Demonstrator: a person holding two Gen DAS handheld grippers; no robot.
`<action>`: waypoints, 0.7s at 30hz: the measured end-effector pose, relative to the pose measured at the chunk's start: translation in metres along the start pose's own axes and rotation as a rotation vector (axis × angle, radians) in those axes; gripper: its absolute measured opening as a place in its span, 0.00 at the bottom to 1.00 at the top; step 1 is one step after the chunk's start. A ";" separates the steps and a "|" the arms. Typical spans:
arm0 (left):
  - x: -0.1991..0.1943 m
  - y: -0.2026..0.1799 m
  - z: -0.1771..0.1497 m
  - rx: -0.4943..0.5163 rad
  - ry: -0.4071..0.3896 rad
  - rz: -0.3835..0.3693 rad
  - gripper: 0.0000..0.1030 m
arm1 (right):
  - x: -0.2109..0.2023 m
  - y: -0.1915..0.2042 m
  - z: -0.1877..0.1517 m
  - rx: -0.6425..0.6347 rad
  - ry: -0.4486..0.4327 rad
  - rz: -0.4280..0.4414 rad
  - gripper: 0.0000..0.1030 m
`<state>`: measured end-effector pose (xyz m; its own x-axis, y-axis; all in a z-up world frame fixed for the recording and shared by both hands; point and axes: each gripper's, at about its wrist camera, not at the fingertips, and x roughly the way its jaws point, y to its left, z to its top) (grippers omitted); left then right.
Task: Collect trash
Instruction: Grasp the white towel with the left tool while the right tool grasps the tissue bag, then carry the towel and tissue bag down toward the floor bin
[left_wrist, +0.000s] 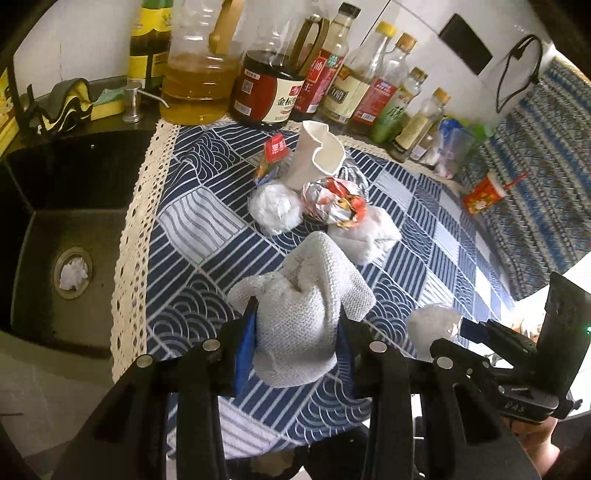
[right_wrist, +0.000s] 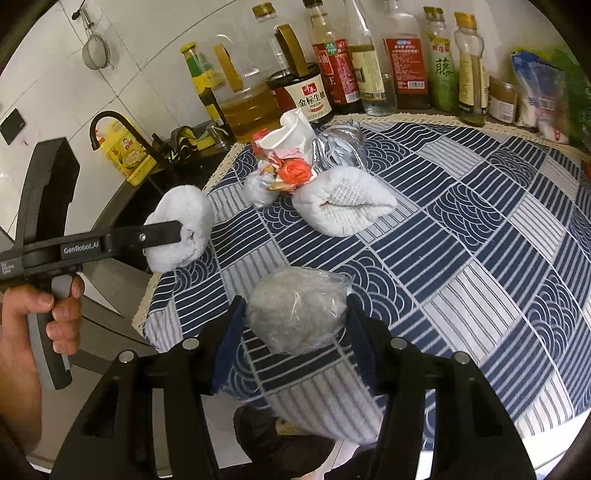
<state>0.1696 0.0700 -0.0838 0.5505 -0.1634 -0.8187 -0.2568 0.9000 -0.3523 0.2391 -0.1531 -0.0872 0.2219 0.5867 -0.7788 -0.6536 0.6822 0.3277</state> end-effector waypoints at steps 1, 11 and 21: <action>-0.005 0.000 -0.004 -0.002 -0.006 -0.009 0.35 | -0.005 0.004 -0.002 0.003 -0.007 -0.001 0.53; -0.053 0.003 -0.046 -0.010 -0.065 -0.083 0.35 | -0.045 0.043 -0.026 0.007 -0.057 -0.024 0.53; -0.092 0.000 -0.106 0.032 -0.078 -0.147 0.35 | -0.084 0.087 -0.067 0.010 -0.107 -0.067 0.53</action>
<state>0.0347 0.0424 -0.0561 0.6403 -0.2636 -0.7215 -0.1445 0.8812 -0.4502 0.1149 -0.1720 -0.0288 0.3406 0.5827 -0.7379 -0.6279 0.7251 0.2827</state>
